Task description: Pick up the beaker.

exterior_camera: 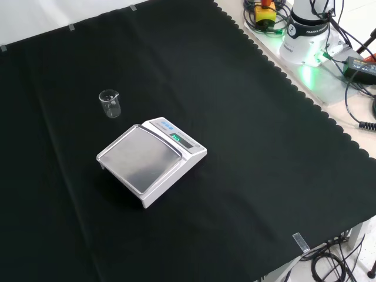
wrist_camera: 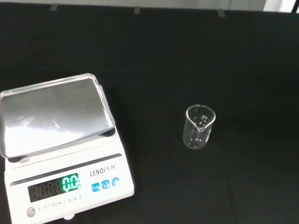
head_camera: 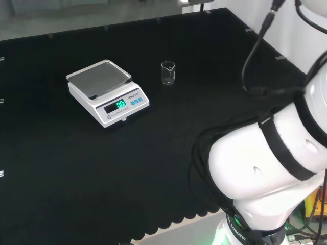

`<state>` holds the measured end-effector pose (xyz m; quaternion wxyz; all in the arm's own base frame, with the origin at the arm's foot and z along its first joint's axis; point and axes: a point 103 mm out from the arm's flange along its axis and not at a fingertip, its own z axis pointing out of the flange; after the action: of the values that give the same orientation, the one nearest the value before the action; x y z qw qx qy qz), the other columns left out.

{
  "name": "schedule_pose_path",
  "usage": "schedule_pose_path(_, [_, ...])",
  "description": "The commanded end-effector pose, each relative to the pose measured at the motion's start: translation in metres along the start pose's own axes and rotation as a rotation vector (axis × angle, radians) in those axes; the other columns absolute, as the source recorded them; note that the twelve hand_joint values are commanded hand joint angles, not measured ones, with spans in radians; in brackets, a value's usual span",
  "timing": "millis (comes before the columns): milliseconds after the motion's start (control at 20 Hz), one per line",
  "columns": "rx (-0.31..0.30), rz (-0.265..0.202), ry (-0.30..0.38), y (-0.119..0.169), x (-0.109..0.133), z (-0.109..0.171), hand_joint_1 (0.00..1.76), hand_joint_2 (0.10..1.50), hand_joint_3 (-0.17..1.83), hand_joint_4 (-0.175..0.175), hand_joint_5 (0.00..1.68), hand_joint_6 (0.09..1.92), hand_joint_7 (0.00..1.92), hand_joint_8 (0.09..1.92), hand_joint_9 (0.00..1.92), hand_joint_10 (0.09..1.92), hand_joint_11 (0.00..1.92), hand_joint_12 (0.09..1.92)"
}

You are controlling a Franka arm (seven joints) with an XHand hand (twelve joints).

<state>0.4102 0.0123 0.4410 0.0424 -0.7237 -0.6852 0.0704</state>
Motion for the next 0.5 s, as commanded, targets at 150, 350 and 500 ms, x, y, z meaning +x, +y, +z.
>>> schedule_pose_path(150, [0.024,0.027,-0.040,0.087,-0.012,0.039,0.31,0.89,0.30,-0.072,0.06,0.09,0.00,0.37,0.00,0.54,0.00,1.44])
schedule_pose_path(350, [0.037,0.045,-0.060,0.110,-0.021,0.061,0.34,0.86,0.27,-0.073,0.06,0.09,0.00,0.37,0.00,0.54,0.00,1.43])
schedule_pose_path(500, [0.073,0.059,-0.050,0.126,-0.032,0.083,0.35,0.83,0.26,-0.073,0.07,0.09,0.00,0.38,0.00,0.55,0.00,1.43])
